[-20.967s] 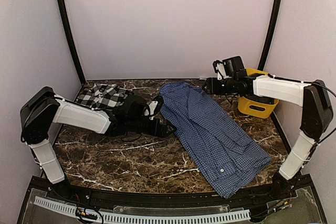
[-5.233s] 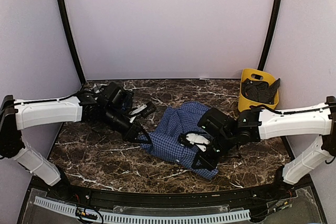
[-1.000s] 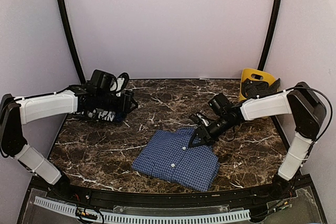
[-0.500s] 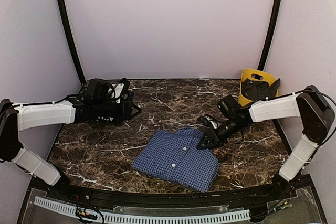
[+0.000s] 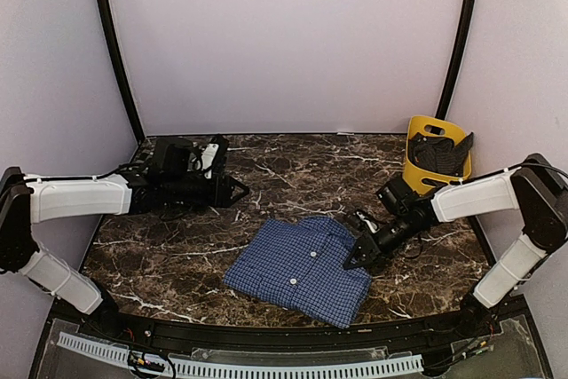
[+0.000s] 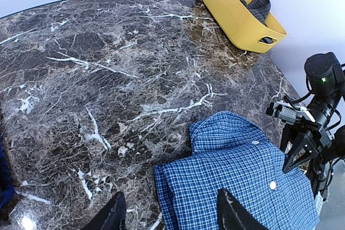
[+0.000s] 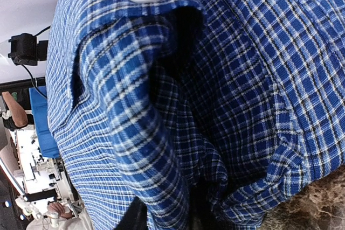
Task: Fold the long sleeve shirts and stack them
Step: Fold the 2/3-rectangle-folded shirt at the center of the board, then smooth out the square-folded shirt at the center of the board.
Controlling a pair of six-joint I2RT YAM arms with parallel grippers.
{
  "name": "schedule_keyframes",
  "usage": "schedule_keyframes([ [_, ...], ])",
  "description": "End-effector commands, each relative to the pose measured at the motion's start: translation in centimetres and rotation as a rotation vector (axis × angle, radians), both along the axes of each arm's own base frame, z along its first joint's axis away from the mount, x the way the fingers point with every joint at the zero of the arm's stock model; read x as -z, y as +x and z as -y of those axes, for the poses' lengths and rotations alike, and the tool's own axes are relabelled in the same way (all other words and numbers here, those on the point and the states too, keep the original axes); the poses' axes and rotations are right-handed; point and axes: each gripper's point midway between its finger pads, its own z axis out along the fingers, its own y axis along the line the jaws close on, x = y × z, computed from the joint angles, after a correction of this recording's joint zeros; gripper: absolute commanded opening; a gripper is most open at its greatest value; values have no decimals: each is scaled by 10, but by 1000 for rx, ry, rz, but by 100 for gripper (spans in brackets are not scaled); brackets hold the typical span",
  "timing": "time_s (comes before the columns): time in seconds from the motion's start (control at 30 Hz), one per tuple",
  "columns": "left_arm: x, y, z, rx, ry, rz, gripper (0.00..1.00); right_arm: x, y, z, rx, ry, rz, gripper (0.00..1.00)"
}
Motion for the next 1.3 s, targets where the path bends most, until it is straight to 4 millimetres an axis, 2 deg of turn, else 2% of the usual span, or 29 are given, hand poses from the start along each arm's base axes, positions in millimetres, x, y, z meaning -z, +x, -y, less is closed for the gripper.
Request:
schedule_keyframes([
  [0.0, -6, -3, 9, 25, -13, 24, 56, -19, 4, -2, 5, 45, 51, 12],
  [0.1, -6, -9, 14, 46, -13, 37, 56, -36, 7, 0, 13, 48, 94, 2],
  [0.23, -5, -18, 21, 70, -33, 52, 55, -46, 14, 9, 40, -11, 137, 0],
  [0.33, -3, -26, 27, 94, -53, 60, 55, -39, 22, 21, 69, -75, 154, 0],
  [0.5, 3, -42, 51, 167, -74, 70, 55, -7, 34, 43, 132, -221, 123, 0],
  [0.6, 18, -49, 64, 202, -60, 49, 56, 10, 43, 61, 183, -356, 130, 10],
  [0.7, 29, -57, 82, 243, -62, 33, 55, 18, 47, 69, 207, -418, 136, 23],
  [0.8, 53, -63, 97, 276, -27, 0, 56, 13, 52, 74, 227, -451, 172, 32],
  [0.83, 53, -66, 105, 288, -21, 7, 56, 9, 54, 76, 234, -463, 191, 35],
  [0.87, 65, -70, 109, 299, 5, -11, 55, 5, 56, 78, 243, -477, 210, 38],
  [0.93, 76, -67, 114, 278, 49, -3, 55, -6, 59, 81, 250, -497, 250, 41],
  [1.0, 87, -65, 114, 251, 96, 9, 55, -21, 62, 75, 252, -475, 298, 43],
  [1.13, 99, -61, 113, 210, 175, 62, 55, -52, 54, 31, 193, -295, 352, 42],
  [1.2, 102, -59, 113, 203, 201, 93, 55, -58, 44, 9, 154, -213, 348, 40],
  [1.27, 107, -61, 113, 208, 219, 108, 55, -55, 32, -7, 120, -171, 329, 40],
])
